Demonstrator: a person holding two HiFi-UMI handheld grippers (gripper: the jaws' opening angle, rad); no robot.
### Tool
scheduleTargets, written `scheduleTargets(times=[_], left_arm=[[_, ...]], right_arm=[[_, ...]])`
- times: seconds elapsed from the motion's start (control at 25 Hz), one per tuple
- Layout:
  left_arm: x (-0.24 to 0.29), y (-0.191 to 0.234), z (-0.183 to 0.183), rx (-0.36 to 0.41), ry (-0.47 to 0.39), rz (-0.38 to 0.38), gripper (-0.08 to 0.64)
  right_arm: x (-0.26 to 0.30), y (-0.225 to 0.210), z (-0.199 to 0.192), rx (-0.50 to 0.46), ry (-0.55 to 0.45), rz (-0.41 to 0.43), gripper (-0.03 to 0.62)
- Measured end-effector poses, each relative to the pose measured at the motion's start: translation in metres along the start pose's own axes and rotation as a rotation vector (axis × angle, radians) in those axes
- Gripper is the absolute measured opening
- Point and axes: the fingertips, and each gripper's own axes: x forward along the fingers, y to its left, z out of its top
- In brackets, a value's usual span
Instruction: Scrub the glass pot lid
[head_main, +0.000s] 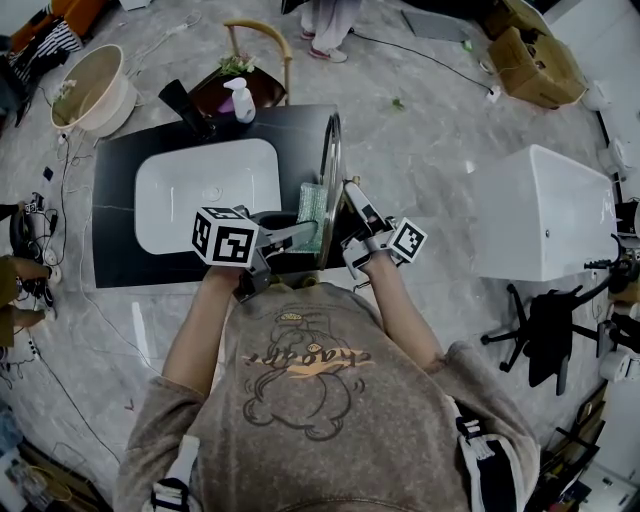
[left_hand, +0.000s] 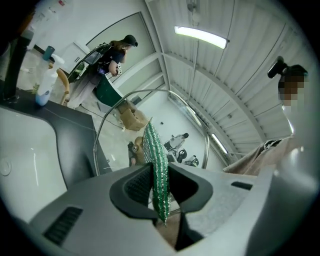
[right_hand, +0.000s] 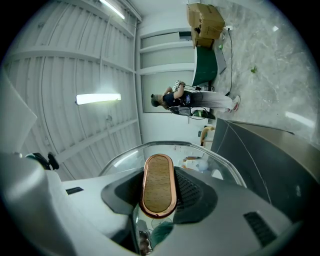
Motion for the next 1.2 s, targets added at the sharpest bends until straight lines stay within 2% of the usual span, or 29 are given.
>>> scheduleTargets(times=[0.12, 0.44, 0.68, 1.2], left_arm=[[-0.006, -0.008, 0.016, -0.004, -0.047, -0.023, 0.084], [-0.016, -0.005, 0.049, -0.002, -0.117, -0.004, 0.084], [-0.014, 0.009, 0.045, -0.019, -0.102, 0.021, 0.084], [-0.011, 0.047, 0.017, -0.013, -0.037, 0.170, 0.084]], right_arm=[[-0.001, 0.002, -0.005, -0.007, 0.012, 0.000, 0.179], [0.004, 0.003, -0.017, -0.010, 0.037, 0.002, 0.179], [0.006, 0.010, -0.021, -0.027, 0.055, 0.015, 0.179], [0.008, 0.016, -0.039, -0.008, 0.087, 0.035, 0.179]])
